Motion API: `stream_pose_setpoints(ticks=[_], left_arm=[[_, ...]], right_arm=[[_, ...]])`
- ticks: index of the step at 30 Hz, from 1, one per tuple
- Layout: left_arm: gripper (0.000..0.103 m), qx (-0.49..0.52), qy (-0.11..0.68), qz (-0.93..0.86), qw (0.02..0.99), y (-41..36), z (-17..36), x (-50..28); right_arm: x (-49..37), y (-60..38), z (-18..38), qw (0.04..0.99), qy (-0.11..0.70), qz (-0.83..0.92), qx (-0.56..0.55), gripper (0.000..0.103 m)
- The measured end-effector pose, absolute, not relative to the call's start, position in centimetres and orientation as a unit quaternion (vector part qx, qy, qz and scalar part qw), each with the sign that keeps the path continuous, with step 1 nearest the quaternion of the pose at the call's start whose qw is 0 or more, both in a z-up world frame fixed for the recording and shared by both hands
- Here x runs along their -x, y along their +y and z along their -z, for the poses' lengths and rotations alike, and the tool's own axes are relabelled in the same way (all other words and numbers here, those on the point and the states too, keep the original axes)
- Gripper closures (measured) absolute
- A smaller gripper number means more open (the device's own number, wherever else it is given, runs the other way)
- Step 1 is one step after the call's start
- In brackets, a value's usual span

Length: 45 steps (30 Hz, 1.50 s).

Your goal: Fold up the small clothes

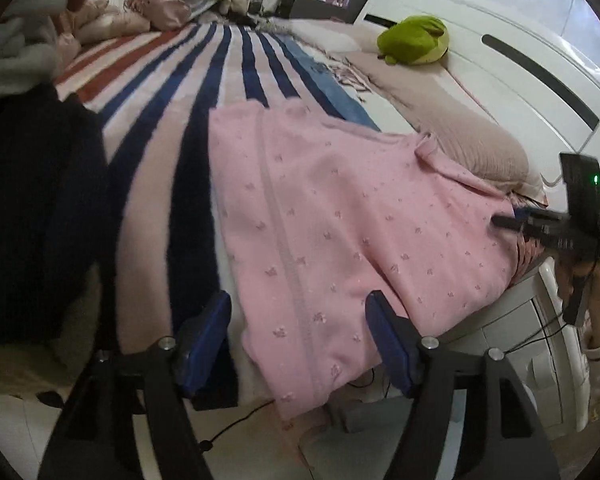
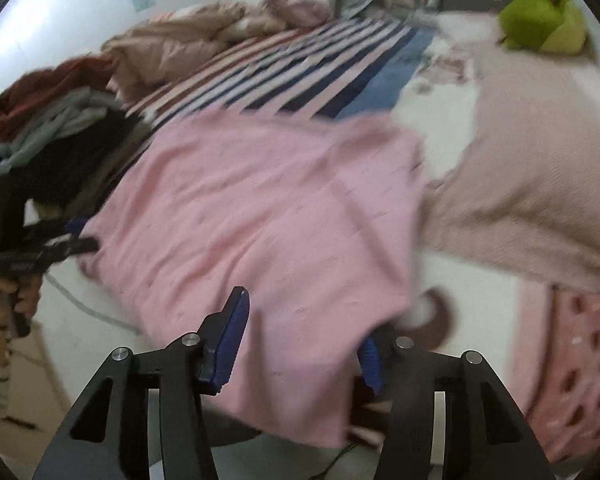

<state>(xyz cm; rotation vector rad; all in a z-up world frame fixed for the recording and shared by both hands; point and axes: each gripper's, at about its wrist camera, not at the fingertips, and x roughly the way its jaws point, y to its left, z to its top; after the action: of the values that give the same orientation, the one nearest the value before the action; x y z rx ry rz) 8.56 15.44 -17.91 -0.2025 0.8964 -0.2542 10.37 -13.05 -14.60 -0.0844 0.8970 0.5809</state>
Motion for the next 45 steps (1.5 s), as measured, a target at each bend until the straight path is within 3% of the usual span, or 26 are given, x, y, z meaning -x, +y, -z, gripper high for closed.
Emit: stream_pose_setpoints(ticks=[3,7,12,17,21,26,34,40,43,44,45], left_arm=[[0.037,0.106,0.422,0.109,0.894,16.0,17.6,-9.0],[0.037,0.124,0.415,0.111,0.895,16.4,17.8,-9.6],[0.037,0.136,0.415,0.116,0.892,16.0,18.5,-9.9],[0.030,0.141,0.417,0.118,0.890,16.2,19.0,-9.0],[0.022,0.152,0.418,0.123,0.887,16.6,19.3,-7.3],[0.016,0.189,0.420,0.147,0.875,17.4,20.3,-4.9],[0.016,0.270,0.389,0.166,0.865,15.3,22.8,-4.4],[0.028,0.303,0.349,0.124,0.878,14.2,22.3,-5.6],[0.052,0.295,0.350,0.098,0.883,13.9,21.7,-6.3],[0.070,0.291,0.350,0.094,0.886,13.7,21.4,-6.4],[0.078,0.283,0.347,0.090,0.890,13.5,20.8,-6.5]], right_arm=[[-11.9,-13.7,12.5,0.889,0.384,-0.246,0.032,0.059],[-13.8,-11.5,12.3,0.878,0.377,-0.292,0.030,0.098],[-16.4,-8.1,17.2,0.824,0.465,-0.319,0.052,0.098],[-21.1,-11.3,17.2,0.875,0.428,-0.225,0.018,0.103],[-22.5,-13.0,16.7,0.897,0.410,-0.157,0.057,0.102],[-17.9,-14.4,13.8,0.898,0.381,-0.218,0.033,0.101],[-8.9,-8.2,13.2,0.849,0.375,-0.371,0.031,0.101],[-7.5,-4.1,16.7,0.819,0.415,-0.391,0.057,0.101],[-7.8,-3.5,19.1,0.808,0.447,-0.379,0.059,0.101],[-7.5,-3.8,19.3,0.810,0.443,-0.380,0.049,0.101],[-7.3,-4.1,19.2,0.812,0.442,-0.379,0.043,0.101]])
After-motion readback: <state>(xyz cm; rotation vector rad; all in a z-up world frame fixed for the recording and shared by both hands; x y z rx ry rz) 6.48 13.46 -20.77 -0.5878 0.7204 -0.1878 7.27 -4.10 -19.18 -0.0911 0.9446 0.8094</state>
